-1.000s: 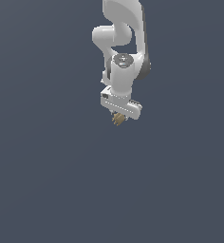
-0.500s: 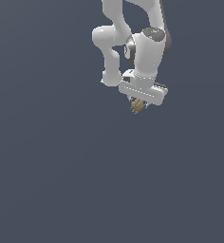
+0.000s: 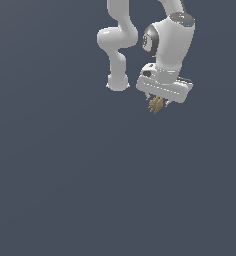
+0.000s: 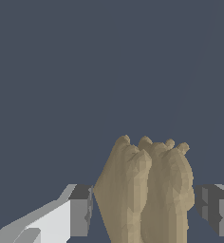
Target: Pick up the object and move it to a goal position.
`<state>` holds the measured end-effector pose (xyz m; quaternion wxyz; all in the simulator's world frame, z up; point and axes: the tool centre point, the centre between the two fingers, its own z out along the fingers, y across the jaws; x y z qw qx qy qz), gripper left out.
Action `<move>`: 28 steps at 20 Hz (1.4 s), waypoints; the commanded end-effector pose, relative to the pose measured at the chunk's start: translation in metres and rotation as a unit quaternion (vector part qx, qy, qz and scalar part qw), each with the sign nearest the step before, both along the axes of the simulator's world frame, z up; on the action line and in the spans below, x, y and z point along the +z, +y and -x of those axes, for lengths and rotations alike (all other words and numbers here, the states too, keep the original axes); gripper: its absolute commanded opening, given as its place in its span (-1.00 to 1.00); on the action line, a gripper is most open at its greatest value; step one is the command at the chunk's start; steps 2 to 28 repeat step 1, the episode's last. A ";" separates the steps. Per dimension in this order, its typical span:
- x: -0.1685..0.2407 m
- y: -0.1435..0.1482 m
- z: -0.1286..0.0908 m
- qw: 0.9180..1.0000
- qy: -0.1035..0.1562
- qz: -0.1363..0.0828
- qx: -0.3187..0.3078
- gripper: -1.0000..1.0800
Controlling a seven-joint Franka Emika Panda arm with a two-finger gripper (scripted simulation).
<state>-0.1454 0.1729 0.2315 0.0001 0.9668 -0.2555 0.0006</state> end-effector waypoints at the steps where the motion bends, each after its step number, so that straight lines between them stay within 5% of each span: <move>1: 0.002 0.003 0.000 1.000 0.000 0.000 -0.001 -1.00; 28: 0.002 0.003 0.000 1.000 0.000 0.000 -0.001 -1.00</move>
